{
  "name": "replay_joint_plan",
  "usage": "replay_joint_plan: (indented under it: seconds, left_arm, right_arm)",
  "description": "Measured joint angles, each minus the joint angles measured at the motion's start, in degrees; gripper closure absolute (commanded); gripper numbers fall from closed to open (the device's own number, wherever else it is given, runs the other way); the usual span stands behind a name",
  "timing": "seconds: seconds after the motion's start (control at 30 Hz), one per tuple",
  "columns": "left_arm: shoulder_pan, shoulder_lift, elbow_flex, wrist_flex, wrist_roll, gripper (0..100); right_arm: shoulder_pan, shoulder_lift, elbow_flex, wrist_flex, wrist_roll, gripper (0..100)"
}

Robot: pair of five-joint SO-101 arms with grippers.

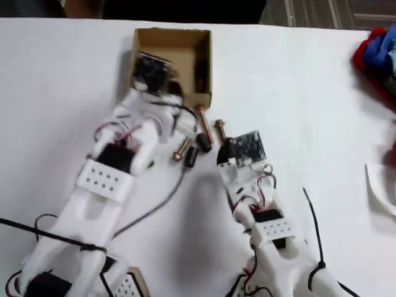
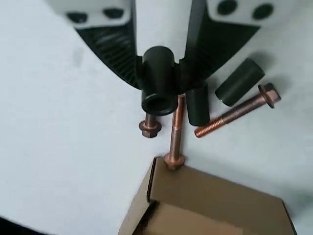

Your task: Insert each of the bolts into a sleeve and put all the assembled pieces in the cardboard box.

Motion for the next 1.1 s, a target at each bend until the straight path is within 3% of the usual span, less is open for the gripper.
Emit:
replay_joint_plan:
  seconds: [0.2, 0.3, 0.47, 0.73, 1.1]
  left_arm:
    - [6.1, -10.8, 11.5, -9.9, -0.2, 98]
    - [6.1, -13.1, 17.9, -18.8, -0.2, 98]
    - [6.8, -11.4, 18.5, -30.9, -0.2, 98]
    - [10.0, -4.4, 10.6, -33.0, -0.2, 97]
    - [14.4, 5.7, 10.6, -40.1, 0.2, 97]
  right_arm:
    - [0.0, -0.3, 6.1, -23.2, 0.0, 97.8]
    - [0.1, 0.1, 6.2, -27.2, -0.8, 97.8]
    - [0.1, 5.3, 5.2, -31.3, -9.9, 97.8]
    - [0.1, 17.1, 2.6, -38.5, -14.4, 97.8]
    - [0.1, 18.2, 2.5, -41.3, -14.9, 97.8]
